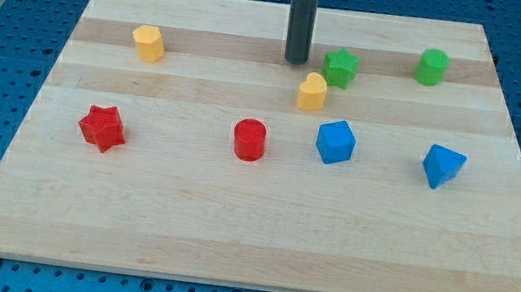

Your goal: Move the green circle to the bottom right side of the green star

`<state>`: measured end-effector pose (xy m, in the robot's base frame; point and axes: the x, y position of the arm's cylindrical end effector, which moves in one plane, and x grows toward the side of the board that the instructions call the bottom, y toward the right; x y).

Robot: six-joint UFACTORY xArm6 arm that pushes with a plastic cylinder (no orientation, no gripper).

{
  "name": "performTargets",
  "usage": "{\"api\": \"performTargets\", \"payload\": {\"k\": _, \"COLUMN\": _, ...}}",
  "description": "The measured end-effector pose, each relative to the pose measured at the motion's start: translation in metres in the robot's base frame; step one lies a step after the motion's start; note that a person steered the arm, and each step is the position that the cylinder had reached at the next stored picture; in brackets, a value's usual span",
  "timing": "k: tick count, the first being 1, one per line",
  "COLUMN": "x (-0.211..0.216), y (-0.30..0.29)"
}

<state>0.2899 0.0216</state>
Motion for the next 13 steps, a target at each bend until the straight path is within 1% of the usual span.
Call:
{"api": "performTargets", "payload": {"k": 1, "x": -0.007, "y": 0.076}}
{"api": "performTargets", "payload": {"k": 2, "x": -0.007, "y": 0.179}}
{"api": "performTargets", "payload": {"k": 4, "x": -0.024, "y": 0.301}}
{"api": "performTargets", "payload": {"k": 5, "x": -0.013, "y": 0.323}}
{"api": "performTargets", "payload": {"k": 6, "x": -0.001, "y": 0.287}}
{"api": "performTargets", "payload": {"k": 8, "x": 0.044, "y": 0.148}}
{"api": "performTargets", "payload": {"k": 9, "x": 0.045, "y": 0.133}}
{"api": "performTargets", "payload": {"k": 10, "x": 0.026, "y": 0.199}}
{"api": "performTargets", "payload": {"k": 11, "x": 0.045, "y": 0.24}}
{"api": "performTargets", "payload": {"k": 12, "x": 0.078, "y": 0.236}}
{"api": "performTargets", "payload": {"k": 13, "x": 0.083, "y": 0.197}}
